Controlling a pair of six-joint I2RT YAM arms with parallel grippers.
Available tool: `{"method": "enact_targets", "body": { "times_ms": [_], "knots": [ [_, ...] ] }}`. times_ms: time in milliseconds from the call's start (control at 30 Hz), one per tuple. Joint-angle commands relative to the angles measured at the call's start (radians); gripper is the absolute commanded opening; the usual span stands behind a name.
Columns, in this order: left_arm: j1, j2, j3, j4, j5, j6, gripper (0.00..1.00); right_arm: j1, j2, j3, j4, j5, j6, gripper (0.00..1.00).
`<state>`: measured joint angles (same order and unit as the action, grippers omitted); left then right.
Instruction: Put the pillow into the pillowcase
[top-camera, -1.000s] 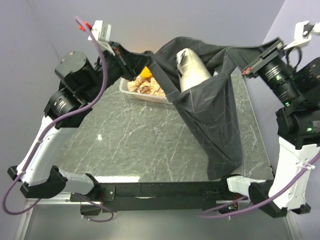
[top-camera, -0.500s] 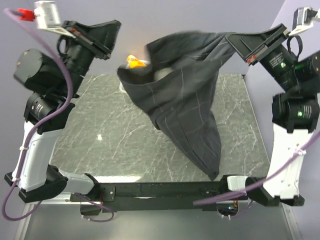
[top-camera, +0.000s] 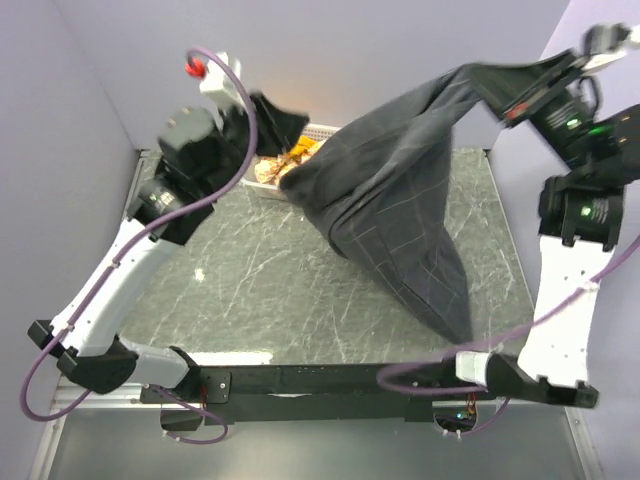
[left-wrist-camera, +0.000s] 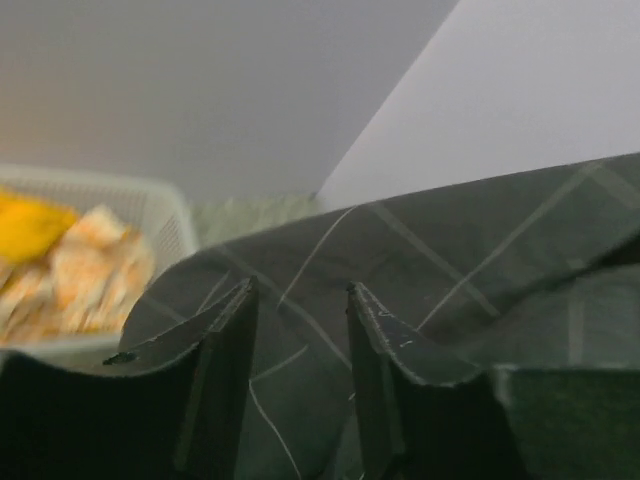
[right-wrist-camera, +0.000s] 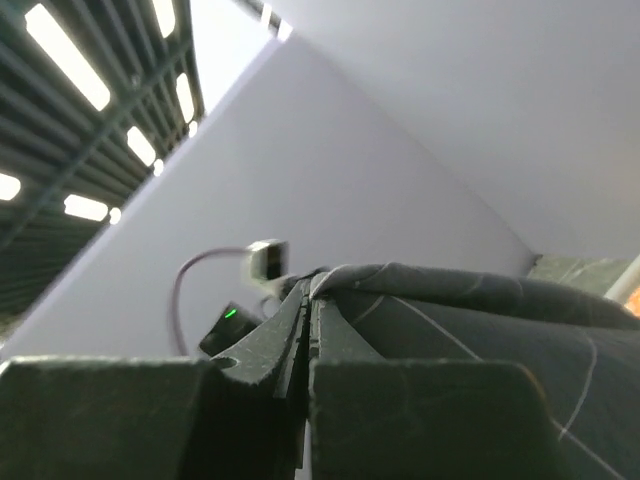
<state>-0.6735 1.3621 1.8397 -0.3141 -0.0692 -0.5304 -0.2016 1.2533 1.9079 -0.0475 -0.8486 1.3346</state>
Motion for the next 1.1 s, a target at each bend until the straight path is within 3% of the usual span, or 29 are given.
{"method": "enact_targets", "body": {
  "times_ms": [0, 133, 300, 333, 400, 433, 500, 533, 633, 933, 1067],
  "knots": [
    [0.023, -0.161, -0.172, 0.0, -0.13, -0.086, 0.52, 0.318, -0.132, -0.05, -0.181, 0.221, -0.343, 0.0],
    [0.089, -0.239, -0.243, -0.086, -0.17, -0.092, 0.54, 0.609, -0.184, -0.274, -0.147, 0.442, -0.465, 0.0],
    [0.21, -0.317, -0.313, -0.149, -0.161, -0.076, 0.68, 0.891, -0.04, -0.328, -0.158, 0.666, -0.596, 0.0],
    [0.228, -0.331, -0.319, -0.157, -0.144, -0.074, 0.7, 1.0, 0.004, -0.287, -0.182, 0.701, -0.626, 0.04],
    [0.281, -0.333, -0.316, -0.174, -0.083, -0.075, 0.75, 1.076, 0.136, -0.248, -0.27, 0.758, -0.699, 0.28],
    [0.291, -0.333, -0.318, -0.186, -0.064, -0.072, 0.75, 1.111, 0.165, -0.253, -0.293, 0.757, -0.715, 0.52],
    [0.305, -0.339, -0.341, -0.203, -0.047, -0.068, 0.77, 1.127, 0.161, -0.329, -0.276, 0.775, -0.732, 0.69],
    [0.305, -0.359, -0.39, -0.198, -0.043, -0.068, 0.78, 1.13, 0.135, -0.452, -0.25, 0.805, -0.73, 0.81],
    [0.308, -0.392, -0.524, -0.163, -0.021, -0.095, 0.81, 1.127, -0.003, -0.637, -0.219, 0.915, -0.735, 0.92],
    [0.298, -0.344, -0.995, 0.112, 0.216, -0.328, 0.71, 1.035, -0.463, -1.113, -0.359, 1.105, -0.637, 0.97],
    [0.201, -0.293, -1.065, 0.179, 0.157, -0.37, 0.81, 1.013, -0.601, -1.265, -0.408, 1.151, -0.585, 1.0]
  ]
}}
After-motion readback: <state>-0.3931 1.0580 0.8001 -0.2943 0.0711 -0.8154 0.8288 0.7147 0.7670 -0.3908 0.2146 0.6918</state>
